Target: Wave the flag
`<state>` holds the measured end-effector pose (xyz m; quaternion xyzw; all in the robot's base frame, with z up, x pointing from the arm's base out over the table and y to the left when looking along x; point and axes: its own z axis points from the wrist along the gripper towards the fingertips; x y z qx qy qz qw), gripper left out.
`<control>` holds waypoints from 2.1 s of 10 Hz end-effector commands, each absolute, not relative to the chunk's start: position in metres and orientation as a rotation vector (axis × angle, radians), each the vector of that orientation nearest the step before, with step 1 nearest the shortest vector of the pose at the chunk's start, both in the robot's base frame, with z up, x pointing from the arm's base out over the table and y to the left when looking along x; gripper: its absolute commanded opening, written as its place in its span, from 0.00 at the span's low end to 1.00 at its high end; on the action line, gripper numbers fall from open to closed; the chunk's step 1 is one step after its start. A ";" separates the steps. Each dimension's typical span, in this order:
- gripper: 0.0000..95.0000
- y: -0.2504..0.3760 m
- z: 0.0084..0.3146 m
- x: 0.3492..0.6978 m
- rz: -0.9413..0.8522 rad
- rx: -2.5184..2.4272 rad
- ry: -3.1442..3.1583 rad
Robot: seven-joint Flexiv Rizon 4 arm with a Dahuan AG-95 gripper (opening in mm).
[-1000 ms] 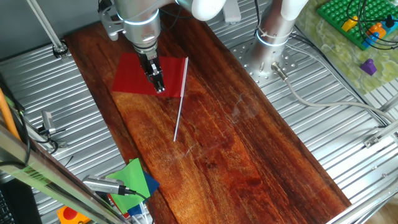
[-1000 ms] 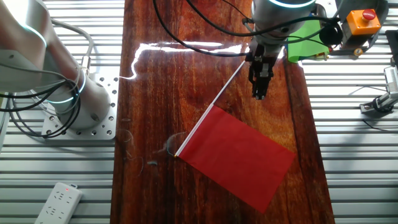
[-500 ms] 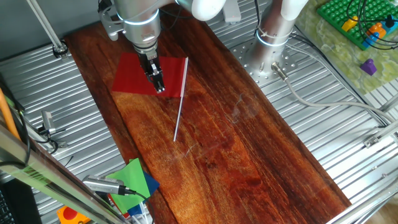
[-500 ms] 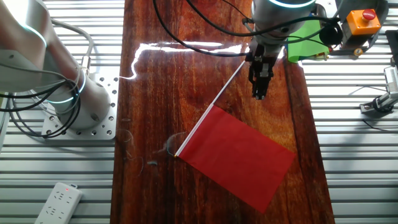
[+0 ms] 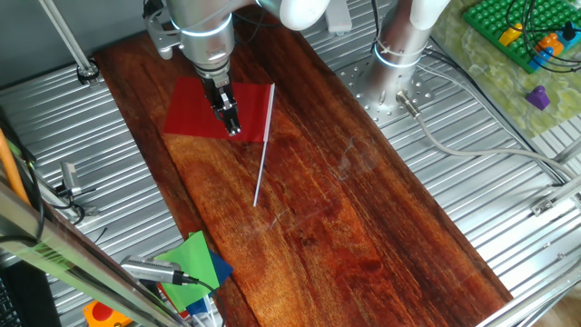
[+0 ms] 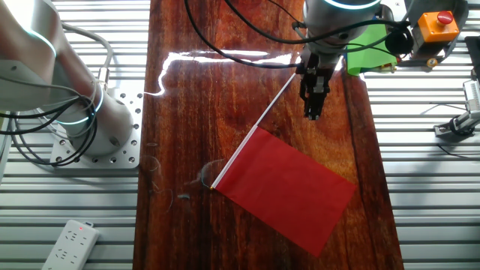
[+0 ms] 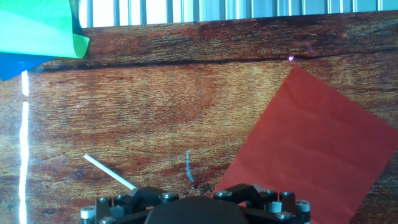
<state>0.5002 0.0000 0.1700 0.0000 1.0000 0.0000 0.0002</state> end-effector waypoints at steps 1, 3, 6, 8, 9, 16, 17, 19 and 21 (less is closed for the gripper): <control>1.00 0.000 0.170 0.500 0.000 0.000 3.142; 0.00 0.000 0.170 0.500 0.064 -0.313 3.131; 0.00 0.000 0.171 0.500 0.060 -0.313 3.133; 0.00 0.000 0.171 0.500 0.058 -0.311 3.132; 0.00 0.001 0.171 0.500 0.056 -0.308 3.132; 0.00 0.001 0.173 0.503 0.050 -0.305 3.134; 0.00 0.002 0.173 0.503 0.050 -0.304 3.133; 0.00 0.002 0.174 0.505 0.050 -0.305 3.134; 0.00 0.003 0.175 0.506 0.051 -0.307 3.135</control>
